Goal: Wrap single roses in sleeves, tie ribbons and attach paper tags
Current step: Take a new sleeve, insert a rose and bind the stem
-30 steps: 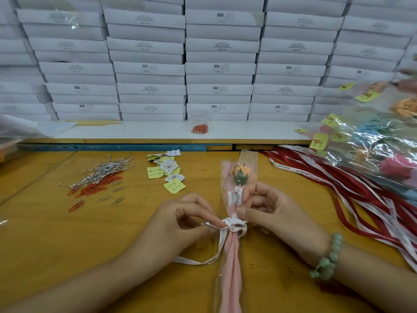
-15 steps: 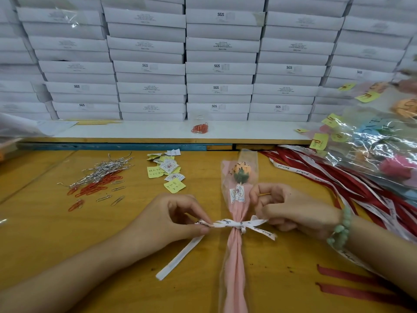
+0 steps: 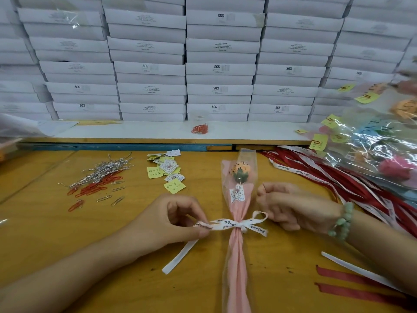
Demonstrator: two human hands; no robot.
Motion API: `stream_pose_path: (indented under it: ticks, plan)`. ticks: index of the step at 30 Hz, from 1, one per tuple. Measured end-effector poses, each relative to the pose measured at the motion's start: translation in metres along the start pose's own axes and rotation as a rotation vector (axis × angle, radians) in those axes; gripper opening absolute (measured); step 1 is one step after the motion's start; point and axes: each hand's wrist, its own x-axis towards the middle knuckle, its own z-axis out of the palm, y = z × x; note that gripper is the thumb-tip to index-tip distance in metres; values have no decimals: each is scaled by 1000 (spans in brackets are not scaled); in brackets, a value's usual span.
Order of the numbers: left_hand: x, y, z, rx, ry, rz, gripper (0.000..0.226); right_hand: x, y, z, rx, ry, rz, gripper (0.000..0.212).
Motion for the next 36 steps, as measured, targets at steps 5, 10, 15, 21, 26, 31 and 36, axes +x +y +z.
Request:
stream_pose_path:
  ticks: [5, 10, 15, 21, 26, 31, 36]
  plan:
    - [-1, 1, -3, -59, -25, -12, 19, 1, 5, 7, -317, 354, -216, 36]
    - [-1, -2, -1, -53, 79, -49, 20, -2, 5, 9, -486, 291, -238, 41]
    - [3, -8, -7, 260, 283, 46, 34, -5, 6, 12, -463, 241, -253, 39]
    - [7, -31, -44, 879, 349, 33, 30, -5, 5, 13, -354, 130, -255, 41]
    - [9, -41, -45, 987, 276, -41, 38, -6, 4, 13, -276, -103, -204, 43]
    - [10, -32, -40, 1117, 270, 41, 31, -7, 2, 16, -207, -391, -125, 45]
    - [5, -19, -29, 1493, 123, -5, 23, -9, -2, 22, -87, -705, 0, 46]
